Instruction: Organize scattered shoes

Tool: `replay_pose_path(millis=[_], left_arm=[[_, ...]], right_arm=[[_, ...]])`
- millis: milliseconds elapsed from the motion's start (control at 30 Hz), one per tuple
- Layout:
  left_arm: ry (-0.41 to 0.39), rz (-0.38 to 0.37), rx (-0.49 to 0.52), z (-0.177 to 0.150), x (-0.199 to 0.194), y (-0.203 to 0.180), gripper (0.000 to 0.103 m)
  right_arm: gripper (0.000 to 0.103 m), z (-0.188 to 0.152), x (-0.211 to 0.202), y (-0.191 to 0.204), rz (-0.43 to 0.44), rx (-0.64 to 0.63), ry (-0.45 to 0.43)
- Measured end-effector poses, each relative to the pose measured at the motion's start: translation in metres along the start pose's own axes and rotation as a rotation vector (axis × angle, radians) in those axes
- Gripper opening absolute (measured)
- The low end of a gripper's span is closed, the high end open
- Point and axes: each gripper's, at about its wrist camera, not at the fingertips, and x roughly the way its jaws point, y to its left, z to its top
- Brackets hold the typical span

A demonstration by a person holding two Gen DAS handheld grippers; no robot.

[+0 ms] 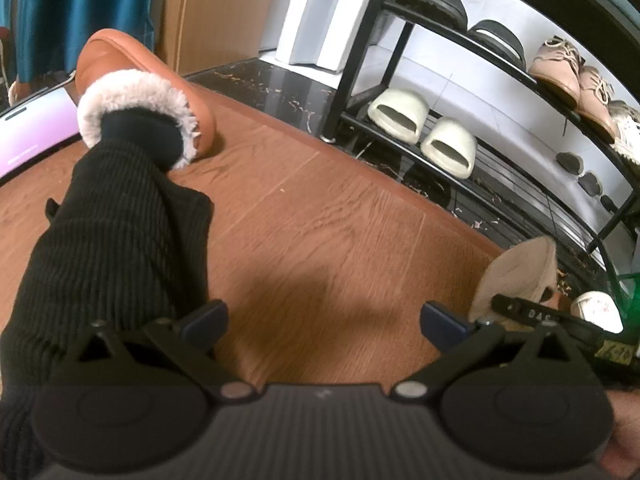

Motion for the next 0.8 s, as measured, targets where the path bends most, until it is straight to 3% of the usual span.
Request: replay_pose_path(millis=[433,500,800], left_arm=[[0.002,-0.002,-0.019,0.0,0.001,0.003,0.102],[0.001,-0.002,-0.024,0.0,0.001,0.004,0.102],[0.002,-0.003,-0.028,0.0,0.002,0.003,0.102]], right_arm=[[0.063,-0.011,-0.002,0.018,-0.112,-0.589,-0.141],[0.061,-0.02,0.001,0.06,-0.09,-0.77,-0.161],[0.061,-0.031,0.004,0.074,-0.086,-0.833,-0.19]])
